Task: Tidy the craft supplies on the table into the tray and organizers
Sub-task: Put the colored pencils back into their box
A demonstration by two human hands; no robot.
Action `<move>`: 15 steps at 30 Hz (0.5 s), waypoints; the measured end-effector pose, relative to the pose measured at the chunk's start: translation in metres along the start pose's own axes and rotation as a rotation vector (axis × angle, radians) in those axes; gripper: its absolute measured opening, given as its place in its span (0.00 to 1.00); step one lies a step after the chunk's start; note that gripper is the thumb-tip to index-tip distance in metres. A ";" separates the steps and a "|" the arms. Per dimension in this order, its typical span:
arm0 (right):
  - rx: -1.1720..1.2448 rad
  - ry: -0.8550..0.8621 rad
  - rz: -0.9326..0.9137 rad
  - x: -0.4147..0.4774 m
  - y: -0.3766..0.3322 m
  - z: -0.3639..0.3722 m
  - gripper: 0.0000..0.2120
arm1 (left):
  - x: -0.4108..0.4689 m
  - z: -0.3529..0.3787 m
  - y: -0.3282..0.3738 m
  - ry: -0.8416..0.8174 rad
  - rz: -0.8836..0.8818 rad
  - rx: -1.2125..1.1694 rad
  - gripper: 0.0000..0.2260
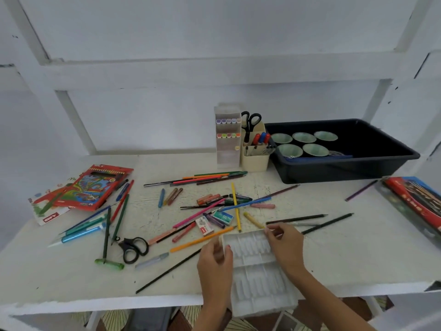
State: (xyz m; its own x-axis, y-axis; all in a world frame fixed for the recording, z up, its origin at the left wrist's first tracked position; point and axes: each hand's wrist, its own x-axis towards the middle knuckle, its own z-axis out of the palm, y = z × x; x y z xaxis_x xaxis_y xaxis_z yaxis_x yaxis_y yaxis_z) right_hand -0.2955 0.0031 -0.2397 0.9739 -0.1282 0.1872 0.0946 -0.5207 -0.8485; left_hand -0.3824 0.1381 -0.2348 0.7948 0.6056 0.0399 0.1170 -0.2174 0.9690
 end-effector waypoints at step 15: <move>0.039 -0.078 -0.057 0.024 -0.002 0.016 0.09 | 0.039 0.007 -0.007 -0.012 0.132 0.061 0.11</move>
State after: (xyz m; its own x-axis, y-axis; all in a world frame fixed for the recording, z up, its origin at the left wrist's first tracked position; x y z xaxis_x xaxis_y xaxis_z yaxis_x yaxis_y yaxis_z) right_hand -0.2689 0.0149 -0.2412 0.9797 -0.0329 0.1980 0.1567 -0.4914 -0.8567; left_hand -0.3485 0.1579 -0.2415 0.8128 0.5593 0.1627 0.0466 -0.3410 0.9389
